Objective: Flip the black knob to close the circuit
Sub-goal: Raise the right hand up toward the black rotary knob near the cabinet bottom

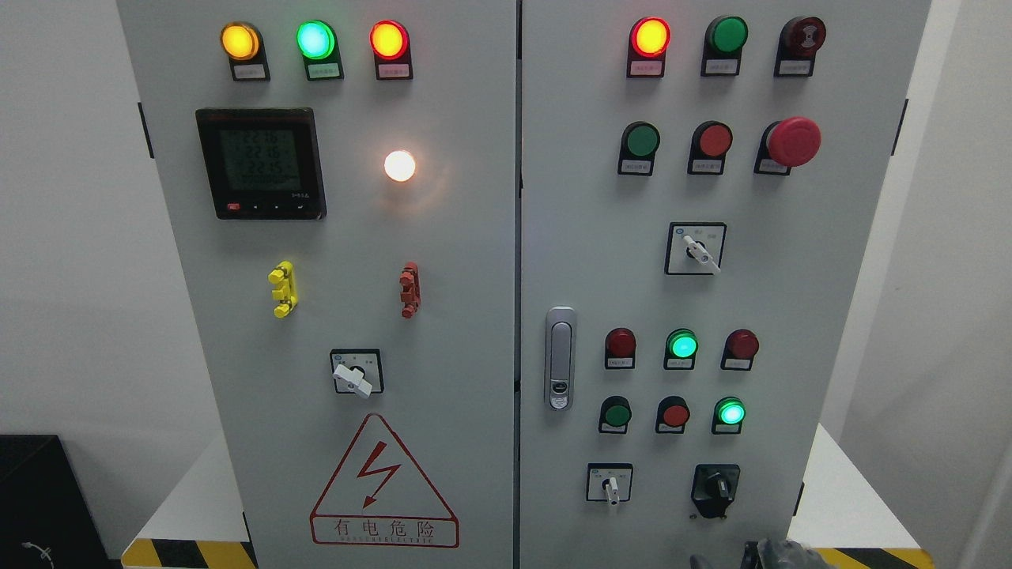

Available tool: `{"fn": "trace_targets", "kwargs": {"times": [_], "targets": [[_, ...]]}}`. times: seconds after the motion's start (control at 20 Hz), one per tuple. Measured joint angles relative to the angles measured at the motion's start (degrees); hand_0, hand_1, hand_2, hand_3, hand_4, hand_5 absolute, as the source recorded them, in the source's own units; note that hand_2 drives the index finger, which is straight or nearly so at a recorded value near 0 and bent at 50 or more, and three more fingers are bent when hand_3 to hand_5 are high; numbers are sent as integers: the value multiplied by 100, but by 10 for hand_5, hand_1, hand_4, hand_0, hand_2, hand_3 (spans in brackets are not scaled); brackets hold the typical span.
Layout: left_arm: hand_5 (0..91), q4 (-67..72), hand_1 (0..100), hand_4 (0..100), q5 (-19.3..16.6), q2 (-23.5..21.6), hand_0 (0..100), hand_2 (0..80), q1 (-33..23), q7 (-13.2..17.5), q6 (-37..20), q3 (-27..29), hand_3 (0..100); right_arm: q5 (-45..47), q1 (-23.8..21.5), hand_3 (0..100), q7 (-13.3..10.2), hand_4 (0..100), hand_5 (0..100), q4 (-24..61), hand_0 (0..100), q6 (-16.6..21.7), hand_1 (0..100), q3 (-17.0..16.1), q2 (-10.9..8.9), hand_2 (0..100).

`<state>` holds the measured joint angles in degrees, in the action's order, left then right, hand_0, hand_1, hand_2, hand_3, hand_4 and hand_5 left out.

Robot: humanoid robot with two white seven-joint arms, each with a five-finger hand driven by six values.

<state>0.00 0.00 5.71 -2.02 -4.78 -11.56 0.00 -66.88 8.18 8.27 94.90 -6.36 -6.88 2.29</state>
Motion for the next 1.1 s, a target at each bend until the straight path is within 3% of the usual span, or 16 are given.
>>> {"fn": "trace_targets", "kwargs": {"times": [0.3, 1.1], "targets": [[0, 0, 0, 0, 0, 0, 0, 0, 0, 0, 0, 0, 0, -86, 120, 957, 195, 773, 800, 70, 0, -255, 24, 26, -3, 778], [0, 0, 0, 0, 0, 0, 0, 0, 0, 0, 0, 0, 0, -414, 351, 961, 428, 774, 802, 237, 0, -680, 63, 56, -12, 781]]}}
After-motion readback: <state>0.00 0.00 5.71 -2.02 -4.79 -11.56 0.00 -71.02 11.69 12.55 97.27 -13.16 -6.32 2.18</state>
